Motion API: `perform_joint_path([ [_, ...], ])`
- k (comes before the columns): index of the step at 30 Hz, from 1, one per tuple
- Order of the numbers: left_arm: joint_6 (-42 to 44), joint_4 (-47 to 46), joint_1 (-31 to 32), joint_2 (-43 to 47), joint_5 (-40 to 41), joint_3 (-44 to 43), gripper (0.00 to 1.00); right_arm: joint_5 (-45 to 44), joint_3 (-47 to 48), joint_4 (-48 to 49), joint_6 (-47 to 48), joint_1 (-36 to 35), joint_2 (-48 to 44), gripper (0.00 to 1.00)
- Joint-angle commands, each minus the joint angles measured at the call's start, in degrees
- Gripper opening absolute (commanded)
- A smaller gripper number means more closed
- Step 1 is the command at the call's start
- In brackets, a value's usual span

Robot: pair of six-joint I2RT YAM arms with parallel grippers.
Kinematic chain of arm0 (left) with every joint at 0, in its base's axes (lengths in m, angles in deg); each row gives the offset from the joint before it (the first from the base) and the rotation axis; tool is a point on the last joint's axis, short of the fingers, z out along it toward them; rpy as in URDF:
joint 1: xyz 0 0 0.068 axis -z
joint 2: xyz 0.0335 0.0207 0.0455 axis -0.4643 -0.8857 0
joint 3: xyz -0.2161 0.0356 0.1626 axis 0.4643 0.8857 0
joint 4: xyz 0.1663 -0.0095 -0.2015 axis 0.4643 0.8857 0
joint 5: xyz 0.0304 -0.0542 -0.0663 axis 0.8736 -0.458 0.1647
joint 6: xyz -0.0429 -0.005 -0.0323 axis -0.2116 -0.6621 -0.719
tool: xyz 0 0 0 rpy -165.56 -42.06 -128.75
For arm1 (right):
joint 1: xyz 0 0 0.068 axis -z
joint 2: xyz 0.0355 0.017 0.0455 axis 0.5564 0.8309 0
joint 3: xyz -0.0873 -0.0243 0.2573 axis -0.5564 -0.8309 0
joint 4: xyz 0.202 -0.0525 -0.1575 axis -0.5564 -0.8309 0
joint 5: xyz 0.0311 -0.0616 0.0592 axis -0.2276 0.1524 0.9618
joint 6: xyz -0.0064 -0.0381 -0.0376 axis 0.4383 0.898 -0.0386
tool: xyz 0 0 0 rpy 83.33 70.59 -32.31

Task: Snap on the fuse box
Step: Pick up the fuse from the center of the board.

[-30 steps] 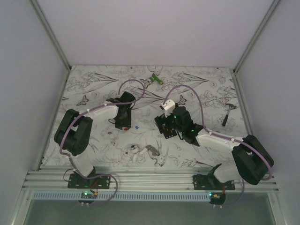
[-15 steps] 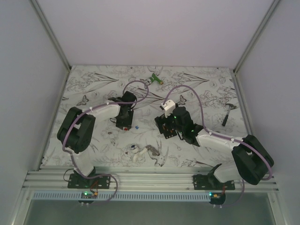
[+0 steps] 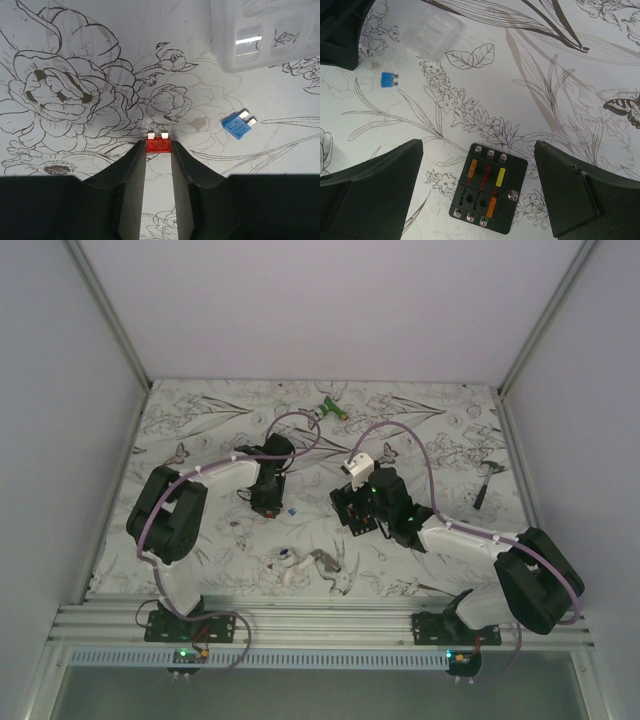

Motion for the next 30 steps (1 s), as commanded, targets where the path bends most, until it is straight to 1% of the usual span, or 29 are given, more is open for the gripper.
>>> perform_joint_path([
  [1,-3.9,2.0,0.1,-1.8,-4.2,0.8,0.27,1.6,-0.5,3.1,-1.3,0.4,-1.6,1.00],
  [5,-8.9,1.9,0.1,0.3,-5.4,0.0,0.25,4.2,-0.5,4.7,-3.5,0.3,-1.0,1.00],
  [8,-14.4,1.5,0.1,2.8,-5.4,-0.2,0.20,5.3,-0.9,6.4,-5.5,0.0,-1.0,0.99],
  [12,-22.0,-0.1,0.1,7.6,-6.5,-0.1,0.14,7.3,-2.2,10.9,-8.9,-0.9,-1.5,0.97],
  [17,-32.1,-3.2,0.4,13.8,-8.2,0.9,0.11,6.1,-3.3,17.4,-12.6,-3.5,-1.4,0.96],
  [21,-41.7,-7.0,0.8,18.8,-9.9,3.2,0.05,4.0,-5.6,24.9,-17.2,-4.3,-2.5,0.93],
  [23,-46.1,-10.5,1.2,21.5,-11.0,5.1,0.04,3.1,-7.0,29.3,-19.5,-4.5,-3.2,0.91],
  [25,-50.8,-11.7,1.5,23.6,-10.8,5.8,0.02,1.7,-8.3,33.4,-21.0,-5.3,-3.7,0.89],
  [27,-53.4,-12.7,2.0,25.5,-10.7,6.1,0.00,0.5,-8.6,36.0,-22.1,-6.0,-3.6,0.87],
  [30,-56.1,-13.8,2.9,27.4,-10.6,5.8,0.00,-0.7,-8.9,40.0,-24.0,-6.7,-2.9,0.79],
])
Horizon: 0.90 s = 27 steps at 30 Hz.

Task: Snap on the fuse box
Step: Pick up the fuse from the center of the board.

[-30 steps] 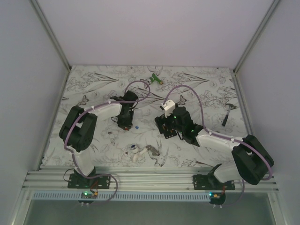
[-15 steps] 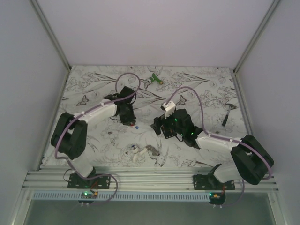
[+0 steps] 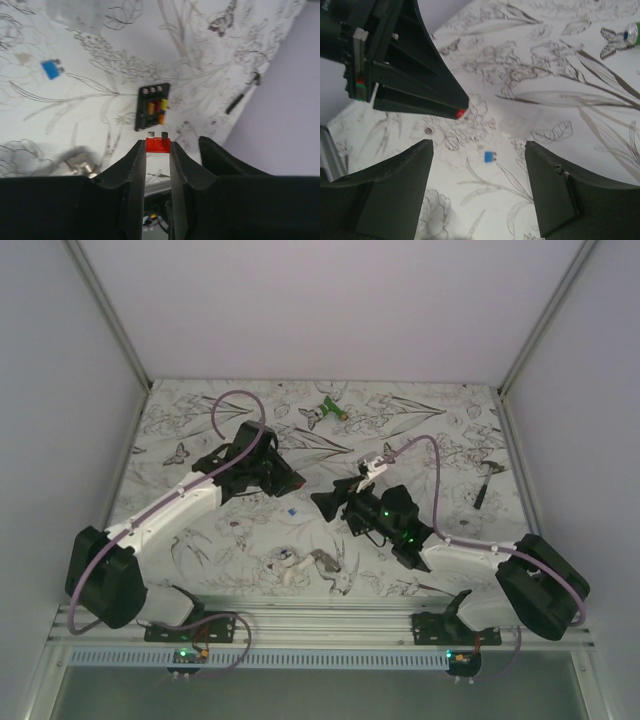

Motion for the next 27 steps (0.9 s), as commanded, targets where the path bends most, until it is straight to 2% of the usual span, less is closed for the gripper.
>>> perform_joint_path([
  [1,-9.1,-3.3,1.6,3.2,-0.7,0.4,0.00,-3.7,-0.4,12.5,-4.7,-1.5,-0.1,0.76],
  [13,-13.4,-6.1,3.8,4.5,-2.6,1.0,0.00,-9.8,0.0,18.6,-6.9,-3.9,3.3,0.54],
  [27,-15.5,-8.3,4.7,5.1,-4.6,2.3,0.01,-12.1,1.3,24.0,-9.3,-3.9,8.7,0.42],
])
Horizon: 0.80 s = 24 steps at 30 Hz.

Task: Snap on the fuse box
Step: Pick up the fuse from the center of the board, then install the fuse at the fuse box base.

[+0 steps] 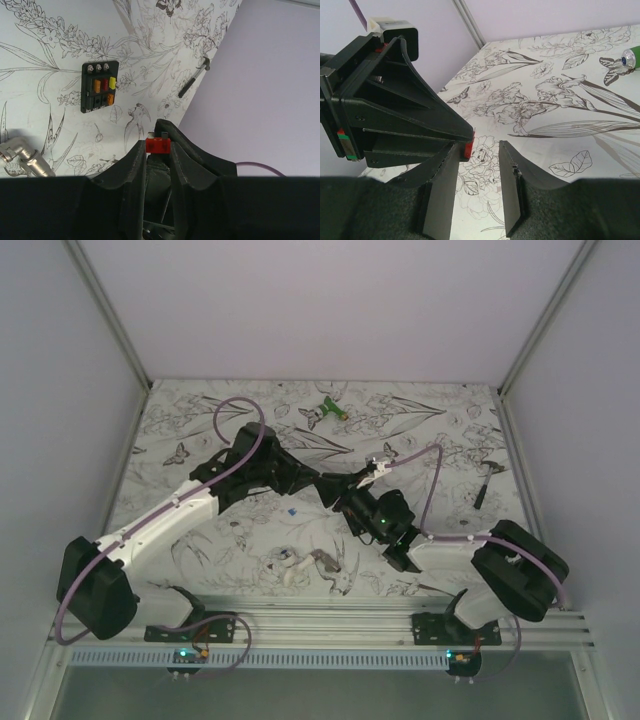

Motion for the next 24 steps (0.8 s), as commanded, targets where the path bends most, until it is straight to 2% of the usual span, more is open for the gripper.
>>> perform_joint_path([
  [1,-3.2,-1.7,1.0,0.4,-2.5,1.2,0.01,-1.9,1.6,4.7,-0.8,-0.5,1.7,0.41],
  [6,-3.5,-2.9,1.3,-0.5,-3.8,1.3,0.00,-1.6,2.4,5.0,-0.9,-0.5,2.8,0.30],
  [11,-3.4,-3.3,1.3,-0.7,-3.7,2.2,0.02,-1.0,2.6,1.5,1.0,-0.5,1.8,0.02],
  [12,-3.4,-3.3,1.3,-0.7,-3.5,2.5,0.02,-0.9,2.5,0.4,1.3,-0.4,1.4,0.00],
  [14,-3.2,-3.4,1.3,-0.5,-3.2,3.0,0.04,-0.4,2.6,-1.7,2.1,-0.4,0.5,0.00],
  [18,-1.6,-3.6,1.1,0.1,-1.7,4.1,0.20,1.0,3.0,-7.7,3.8,-0.2,-1.4,0.00],
  [21,1.0,-3.5,0.5,1.7,0.4,5.4,0.26,3.1,4.0,-15.5,5.3,0.3,-3.6,0.00],
  [24,4.7,-3.5,-0.2,5.1,3.7,7.4,0.37,6.4,6.6,-27.1,7.2,1.7,-5.8,0.00],
])
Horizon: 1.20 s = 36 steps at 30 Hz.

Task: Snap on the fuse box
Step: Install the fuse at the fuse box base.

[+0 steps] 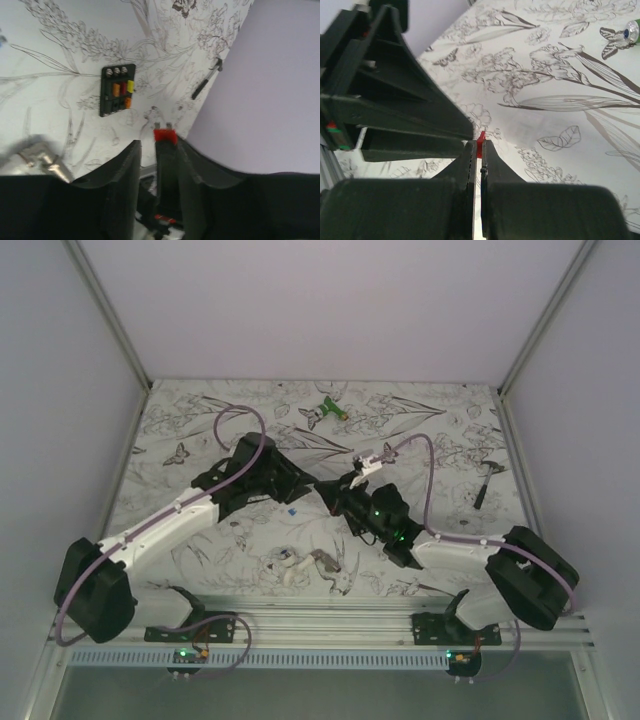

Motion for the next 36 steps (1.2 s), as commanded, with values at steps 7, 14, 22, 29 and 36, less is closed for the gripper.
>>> perform_joint_path([
  [7,15.9,1.6,-1.5,11.0,11.6,8.4,0.56,9.6,14.6,-47.1,9.3,5.6,-5.6,0.00],
  [14,30.0,4.7,-3.6,14.4,17.6,11.0,0.70,12.5,27.9,-73.2,12.9,8.4,-1.7,0.00],
  [22,39.9,8.0,-4.6,16.5,25.1,13.4,0.88,13.9,38.3,-91.2,14.7,9.7,5.7,0.00],
  [29,43.0,8.2,-6.2,14.5,27.4,14.1,0.97,15.7,41.9,-96.0,14.7,11.8,11.7,0.00],
  [36,43.1,8.4,-8.0,11.8,27.2,13.8,1.00,13.8,45.3,-98.8,14.7,12.0,17.9,0.00],
])
